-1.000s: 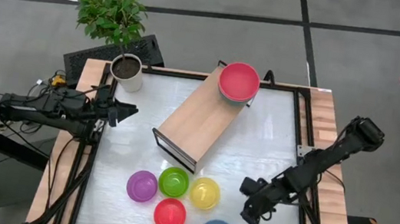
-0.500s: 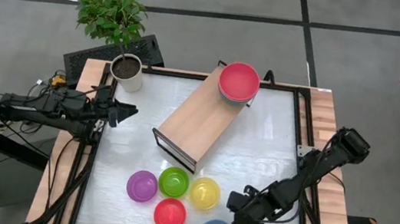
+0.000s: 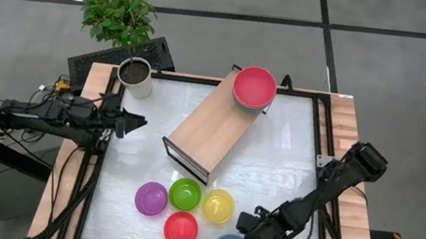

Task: Place and stack bowls onto a shelf
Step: Stack the blue bowl on the orange bowl

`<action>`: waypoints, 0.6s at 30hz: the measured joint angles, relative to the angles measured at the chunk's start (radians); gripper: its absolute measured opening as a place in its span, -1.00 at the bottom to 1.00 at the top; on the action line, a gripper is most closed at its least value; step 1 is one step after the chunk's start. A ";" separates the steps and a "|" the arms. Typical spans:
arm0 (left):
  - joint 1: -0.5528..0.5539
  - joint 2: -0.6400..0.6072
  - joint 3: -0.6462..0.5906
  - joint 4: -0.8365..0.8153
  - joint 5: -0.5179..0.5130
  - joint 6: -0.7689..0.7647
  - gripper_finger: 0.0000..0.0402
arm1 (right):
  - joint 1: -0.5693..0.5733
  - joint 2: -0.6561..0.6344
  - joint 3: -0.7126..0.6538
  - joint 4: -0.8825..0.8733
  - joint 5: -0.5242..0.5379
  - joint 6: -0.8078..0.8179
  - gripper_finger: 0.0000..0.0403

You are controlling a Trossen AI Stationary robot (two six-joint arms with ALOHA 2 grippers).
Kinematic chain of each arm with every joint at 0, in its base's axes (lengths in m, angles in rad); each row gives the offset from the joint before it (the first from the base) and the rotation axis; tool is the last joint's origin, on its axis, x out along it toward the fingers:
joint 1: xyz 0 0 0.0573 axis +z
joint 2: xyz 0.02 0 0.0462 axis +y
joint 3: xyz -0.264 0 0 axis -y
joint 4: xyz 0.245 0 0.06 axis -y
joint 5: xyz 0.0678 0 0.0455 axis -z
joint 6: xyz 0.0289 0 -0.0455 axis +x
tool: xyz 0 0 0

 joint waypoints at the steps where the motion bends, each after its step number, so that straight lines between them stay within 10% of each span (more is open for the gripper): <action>1: 0.000 0.000 0.000 -0.005 0.000 0.000 -0.04 | 0.000 0.016 0.000 -0.008 -0.006 0.018 0.04; 7: 0.000 0.000 0.000 -0.007 0.000 0.009 -0.04 | -0.008 0.050 0.000 -0.042 -0.002 0.096 -0.04; 13: 0.000 0.000 0.000 -0.007 -0.009 0.009 -0.04 | -0.040 0.023 -0.001 -0.079 0.020 0.113 -0.80; 18: 0.000 0.000 0.000 -0.018 -0.016 0.010 -0.04 | -0.097 -0.075 -0.001 -0.157 0.024 0.095 -0.88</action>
